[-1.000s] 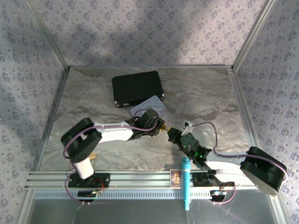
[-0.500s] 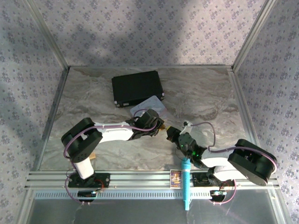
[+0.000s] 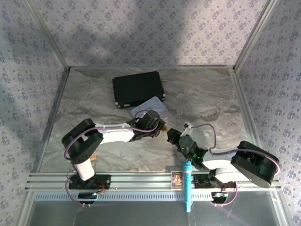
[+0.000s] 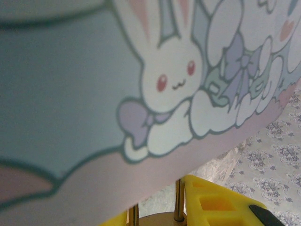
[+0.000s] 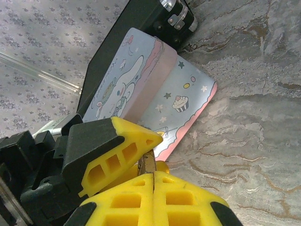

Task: Unlock the padlock with the key

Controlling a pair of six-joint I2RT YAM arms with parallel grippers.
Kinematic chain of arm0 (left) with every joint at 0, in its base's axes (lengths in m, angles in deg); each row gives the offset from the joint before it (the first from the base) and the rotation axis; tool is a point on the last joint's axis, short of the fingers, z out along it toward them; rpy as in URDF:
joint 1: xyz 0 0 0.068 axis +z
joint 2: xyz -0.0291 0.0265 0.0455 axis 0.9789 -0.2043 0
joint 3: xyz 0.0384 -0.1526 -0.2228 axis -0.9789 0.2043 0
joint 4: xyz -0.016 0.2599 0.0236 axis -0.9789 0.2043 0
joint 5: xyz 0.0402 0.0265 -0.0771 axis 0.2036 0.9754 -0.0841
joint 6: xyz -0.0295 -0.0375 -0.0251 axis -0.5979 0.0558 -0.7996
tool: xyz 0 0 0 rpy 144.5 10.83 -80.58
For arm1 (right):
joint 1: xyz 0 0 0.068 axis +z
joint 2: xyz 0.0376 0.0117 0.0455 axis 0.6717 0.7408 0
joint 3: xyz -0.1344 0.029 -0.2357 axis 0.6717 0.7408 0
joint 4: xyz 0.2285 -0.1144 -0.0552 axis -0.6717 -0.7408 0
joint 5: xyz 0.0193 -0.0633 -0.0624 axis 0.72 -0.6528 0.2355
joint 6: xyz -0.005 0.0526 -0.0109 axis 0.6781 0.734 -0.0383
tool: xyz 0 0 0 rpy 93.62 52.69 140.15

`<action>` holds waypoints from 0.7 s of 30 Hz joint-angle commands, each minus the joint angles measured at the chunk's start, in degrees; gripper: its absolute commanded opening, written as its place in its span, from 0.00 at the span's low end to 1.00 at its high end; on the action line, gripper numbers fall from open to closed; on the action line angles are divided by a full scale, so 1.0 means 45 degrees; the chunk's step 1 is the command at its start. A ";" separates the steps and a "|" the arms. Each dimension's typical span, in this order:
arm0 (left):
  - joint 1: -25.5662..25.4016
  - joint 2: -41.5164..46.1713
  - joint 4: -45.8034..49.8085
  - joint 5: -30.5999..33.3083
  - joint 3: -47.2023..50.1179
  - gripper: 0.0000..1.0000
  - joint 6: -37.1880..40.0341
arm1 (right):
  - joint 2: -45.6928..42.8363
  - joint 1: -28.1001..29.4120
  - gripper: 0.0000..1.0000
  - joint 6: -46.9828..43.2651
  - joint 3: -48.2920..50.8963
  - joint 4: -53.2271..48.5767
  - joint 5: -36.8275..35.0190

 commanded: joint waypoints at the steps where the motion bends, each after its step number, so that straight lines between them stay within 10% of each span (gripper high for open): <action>1: -0.0414 -0.0608 0.0052 -0.2952 0.0167 0.10 -0.1978 | 0.0663 0.0265 0.00 0.0301 -0.0246 -0.0230 0.0677; 21: -0.0530 -0.0432 -0.0237 -0.3275 0.0209 0.10 -0.1964 | 0.1413 0.0112 0.00 0.0442 -0.0304 0.0264 0.0634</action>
